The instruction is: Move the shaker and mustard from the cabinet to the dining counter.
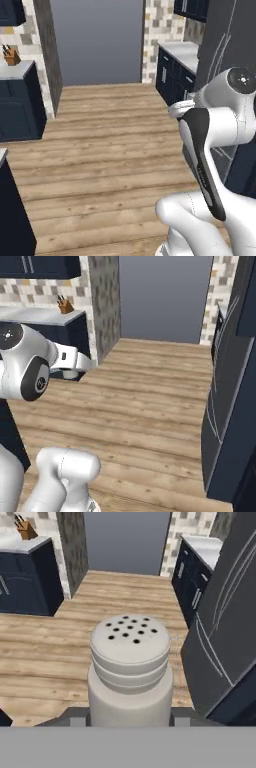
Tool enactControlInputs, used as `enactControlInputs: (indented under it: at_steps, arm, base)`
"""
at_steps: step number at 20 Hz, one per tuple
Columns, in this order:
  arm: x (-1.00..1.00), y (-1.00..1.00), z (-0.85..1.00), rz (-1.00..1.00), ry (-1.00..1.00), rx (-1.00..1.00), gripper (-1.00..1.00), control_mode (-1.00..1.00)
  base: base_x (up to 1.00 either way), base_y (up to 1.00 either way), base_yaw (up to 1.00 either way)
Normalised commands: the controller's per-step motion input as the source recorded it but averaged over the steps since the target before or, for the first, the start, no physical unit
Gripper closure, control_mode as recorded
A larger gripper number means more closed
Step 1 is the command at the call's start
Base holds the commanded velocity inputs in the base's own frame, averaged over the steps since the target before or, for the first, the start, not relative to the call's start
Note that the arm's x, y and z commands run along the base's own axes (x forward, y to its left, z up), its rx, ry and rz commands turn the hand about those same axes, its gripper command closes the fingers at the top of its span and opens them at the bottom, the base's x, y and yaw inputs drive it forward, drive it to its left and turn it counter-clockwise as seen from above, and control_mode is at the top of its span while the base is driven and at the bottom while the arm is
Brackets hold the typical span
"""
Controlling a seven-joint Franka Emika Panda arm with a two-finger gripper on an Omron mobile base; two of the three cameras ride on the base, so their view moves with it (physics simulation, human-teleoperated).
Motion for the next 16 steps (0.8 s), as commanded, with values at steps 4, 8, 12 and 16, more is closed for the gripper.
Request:
enactControlInputs:
  at_steps: [4,8,12,16]
  arm:
    - [0.00,0.00,0.00,0.00,0.00,0.00,1.00,1.00]
    - [0.00,0.00,0.00,0.00,0.00,0.00,1.00,1.00]
    - [0.00,0.00,0.00,0.00,0.00,0.00,1.00,1.00]
    - [0.00,0.00,0.00,0.00,0.00,0.00,1.00,1.00]
  base:
    - [-0.67,0.78,0.71]
    - [-0.56,0.63,0.67]
    - [-0.51,0.43,0.66]
    - [-0.14,0.14,0.64]
